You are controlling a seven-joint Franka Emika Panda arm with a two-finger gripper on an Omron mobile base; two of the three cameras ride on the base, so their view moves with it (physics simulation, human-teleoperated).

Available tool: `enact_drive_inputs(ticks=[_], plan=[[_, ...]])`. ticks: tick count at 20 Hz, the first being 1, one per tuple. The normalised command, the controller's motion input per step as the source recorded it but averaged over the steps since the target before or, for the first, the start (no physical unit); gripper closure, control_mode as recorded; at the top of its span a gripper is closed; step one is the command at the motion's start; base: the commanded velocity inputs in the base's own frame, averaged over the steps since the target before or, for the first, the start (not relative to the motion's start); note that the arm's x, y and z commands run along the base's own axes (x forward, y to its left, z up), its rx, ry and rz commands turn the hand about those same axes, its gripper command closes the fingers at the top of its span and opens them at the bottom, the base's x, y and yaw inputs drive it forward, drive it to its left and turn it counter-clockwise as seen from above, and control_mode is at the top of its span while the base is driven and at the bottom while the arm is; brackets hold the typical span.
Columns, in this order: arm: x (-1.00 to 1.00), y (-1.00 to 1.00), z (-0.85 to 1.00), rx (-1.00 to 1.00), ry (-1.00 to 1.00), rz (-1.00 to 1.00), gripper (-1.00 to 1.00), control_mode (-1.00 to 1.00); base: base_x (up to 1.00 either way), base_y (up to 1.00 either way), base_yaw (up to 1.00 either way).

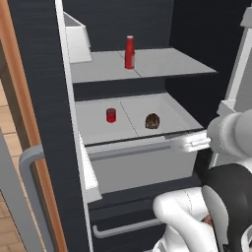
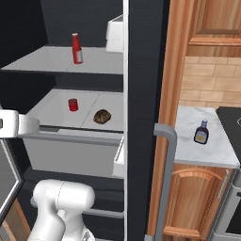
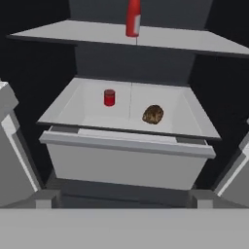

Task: Place the ketchup and condiment bottle from the counter to the top shelf of the fridge. If the existing items in the fridge are on the top shelf, move them to other shelves.

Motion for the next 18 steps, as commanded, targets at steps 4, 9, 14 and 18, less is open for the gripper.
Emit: enact_drive_inputs(ticks=[4, 9, 14, 18], plan=[[0.0, 0.0, 0.0, 0.0, 0.0, 0.0, -1.0, 1.0, -0.99, -0.34, 0.01], [0.0, 0.0, 0.0, 0.0, 0.0, 0.0, -1.0, 1.0, -1.0, -0.69, 0.0], [0.0, 0.0, 0.0, 0.0, 0.0, 0.0, -1.0, 1.0, -0.95, -0.96, -0.04], [0.0, 0.0, 0.0, 0.0, 0.0, 0.0, -1.0, 1.0, -0.13, -1.0, -0.16]])
